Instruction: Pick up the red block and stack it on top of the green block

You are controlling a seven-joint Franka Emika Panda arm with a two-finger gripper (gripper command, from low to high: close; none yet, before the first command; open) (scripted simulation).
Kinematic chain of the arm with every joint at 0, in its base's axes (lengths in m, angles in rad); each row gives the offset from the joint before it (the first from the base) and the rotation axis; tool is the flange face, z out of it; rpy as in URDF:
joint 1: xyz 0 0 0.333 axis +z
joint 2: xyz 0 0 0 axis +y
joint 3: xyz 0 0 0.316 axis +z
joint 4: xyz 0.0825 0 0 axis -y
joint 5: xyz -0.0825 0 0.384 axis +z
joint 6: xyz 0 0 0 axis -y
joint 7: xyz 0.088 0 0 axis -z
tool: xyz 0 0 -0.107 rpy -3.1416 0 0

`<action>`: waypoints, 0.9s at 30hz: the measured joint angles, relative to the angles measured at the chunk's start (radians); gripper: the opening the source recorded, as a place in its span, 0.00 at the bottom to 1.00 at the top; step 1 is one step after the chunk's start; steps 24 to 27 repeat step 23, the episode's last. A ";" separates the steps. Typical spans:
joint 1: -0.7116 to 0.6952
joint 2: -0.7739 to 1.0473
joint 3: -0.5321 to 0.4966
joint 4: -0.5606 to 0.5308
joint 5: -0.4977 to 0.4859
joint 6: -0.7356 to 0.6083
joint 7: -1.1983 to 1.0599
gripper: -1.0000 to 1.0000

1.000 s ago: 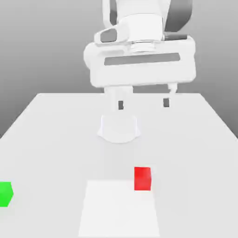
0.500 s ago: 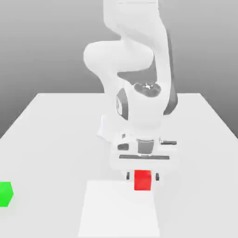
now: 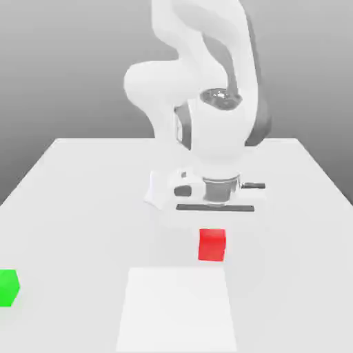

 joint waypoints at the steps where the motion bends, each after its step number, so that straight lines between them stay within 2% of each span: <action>1: -0.043 0.015 -0.027 0.030 -0.002 -0.016 -0.012 0.00; 9: -0.346 0.152 -0.169 0.283 0.029 -0.140 -0.147 0.00; 15: -0.513 0.255 -0.277 0.469 0.082 -0.221 -0.268 0.00; 19: -0.565 0.382 -0.254 0.502 0.153 -0.129 -0.330 0.00; 20: -0.574 0.410 -0.245 0.504 0.168 -0.105 -0.342 1.00; 27: -0.574 0.410 -0.245 0.504 0.168 -0.105 -0.342 1.00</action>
